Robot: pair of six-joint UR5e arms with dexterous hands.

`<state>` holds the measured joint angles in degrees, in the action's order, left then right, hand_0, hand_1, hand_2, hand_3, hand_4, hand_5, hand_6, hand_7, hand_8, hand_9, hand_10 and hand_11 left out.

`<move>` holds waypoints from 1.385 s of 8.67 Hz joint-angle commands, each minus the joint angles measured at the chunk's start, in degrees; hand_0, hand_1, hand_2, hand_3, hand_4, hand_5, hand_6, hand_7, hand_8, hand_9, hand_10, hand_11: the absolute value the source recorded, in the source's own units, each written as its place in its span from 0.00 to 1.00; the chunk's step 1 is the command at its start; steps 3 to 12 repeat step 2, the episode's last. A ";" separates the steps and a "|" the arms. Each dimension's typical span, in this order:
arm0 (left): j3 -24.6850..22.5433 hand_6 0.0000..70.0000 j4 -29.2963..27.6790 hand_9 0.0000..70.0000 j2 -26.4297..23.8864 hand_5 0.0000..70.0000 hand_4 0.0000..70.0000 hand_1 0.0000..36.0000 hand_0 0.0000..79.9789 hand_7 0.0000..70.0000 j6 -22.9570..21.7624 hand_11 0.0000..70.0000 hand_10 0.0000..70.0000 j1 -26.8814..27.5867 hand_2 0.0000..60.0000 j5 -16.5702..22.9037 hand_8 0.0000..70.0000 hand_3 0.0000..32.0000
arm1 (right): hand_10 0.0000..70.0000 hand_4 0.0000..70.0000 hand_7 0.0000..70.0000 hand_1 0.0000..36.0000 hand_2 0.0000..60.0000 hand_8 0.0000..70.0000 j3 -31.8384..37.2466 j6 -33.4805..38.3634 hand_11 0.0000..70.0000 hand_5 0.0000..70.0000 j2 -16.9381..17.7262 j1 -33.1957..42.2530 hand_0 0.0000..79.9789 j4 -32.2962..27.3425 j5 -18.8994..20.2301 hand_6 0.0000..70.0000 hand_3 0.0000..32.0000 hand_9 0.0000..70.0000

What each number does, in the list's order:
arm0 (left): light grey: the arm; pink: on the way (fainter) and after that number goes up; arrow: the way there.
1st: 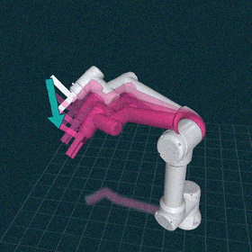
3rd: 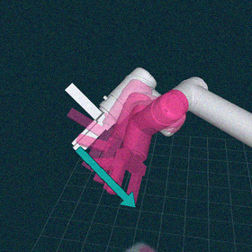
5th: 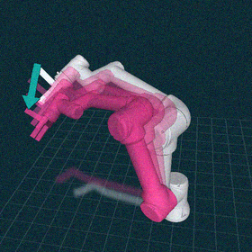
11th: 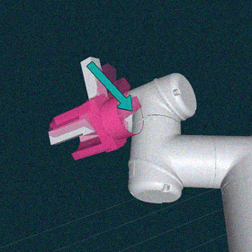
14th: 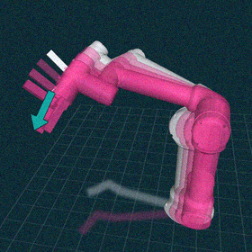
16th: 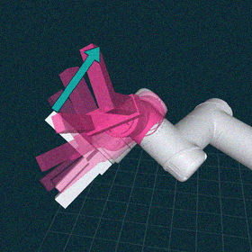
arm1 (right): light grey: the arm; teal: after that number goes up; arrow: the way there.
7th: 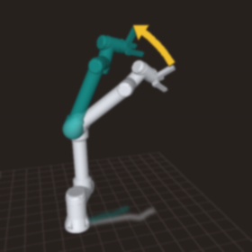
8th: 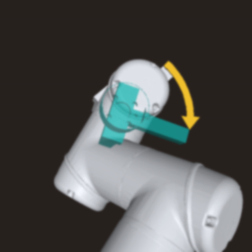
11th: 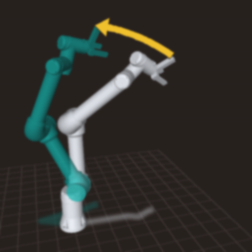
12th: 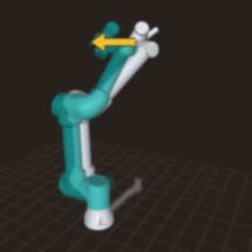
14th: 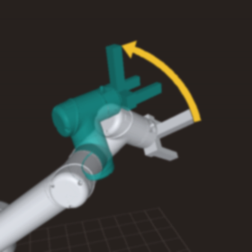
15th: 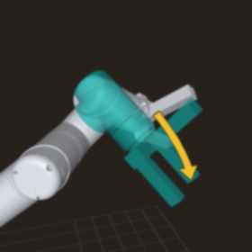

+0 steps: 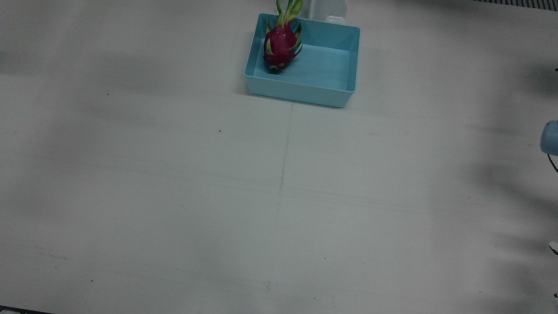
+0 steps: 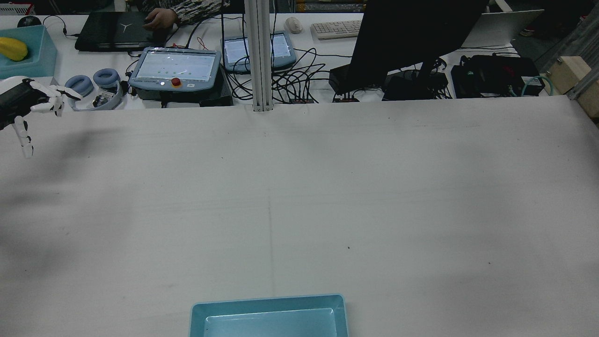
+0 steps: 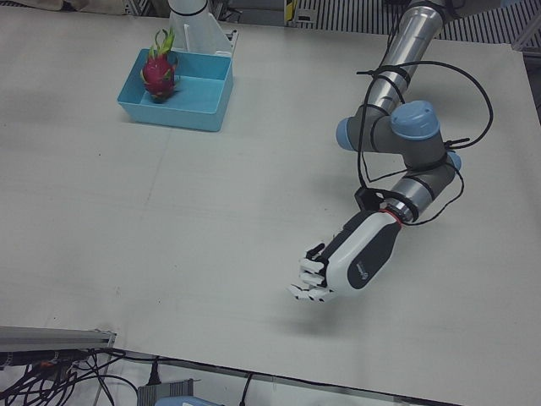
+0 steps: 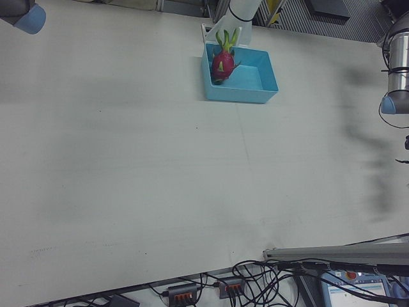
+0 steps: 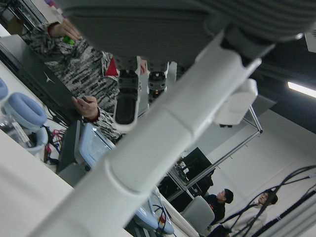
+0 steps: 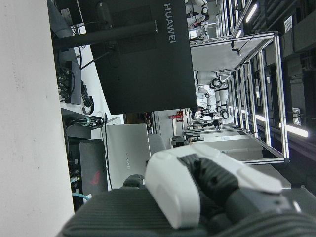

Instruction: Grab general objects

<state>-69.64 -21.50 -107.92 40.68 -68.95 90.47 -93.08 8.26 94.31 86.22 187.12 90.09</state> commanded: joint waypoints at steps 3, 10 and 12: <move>4.51 1.00 -5.65 0.31 6.40 1.00 0.98 1.00 1.00 1.00 -0.25 0.90 0.60 -2.15 1.00 -9.70 0.28 0.00 | 0.00 0.00 0.00 0.00 0.00 0.00 0.00 0.00 0.00 0.00 0.00 0.00 0.00 0.00 0.00 0.00 0.00 0.00; 4.51 1.00 -5.65 0.31 6.40 1.00 0.98 1.00 1.00 1.00 -0.25 0.90 0.60 -2.15 1.00 -9.70 0.28 0.00 | 0.00 0.00 0.00 0.00 0.00 0.00 0.00 0.00 0.00 0.00 0.00 0.00 0.00 0.00 0.00 0.00 0.00 0.00; 4.51 1.00 -5.65 0.31 6.40 1.00 0.98 1.00 1.00 1.00 -0.25 0.90 0.60 -2.15 1.00 -9.70 0.28 0.00 | 0.00 0.00 0.00 0.00 0.00 0.00 0.00 0.00 0.00 0.00 0.00 0.00 0.00 0.00 0.00 0.00 0.00 0.00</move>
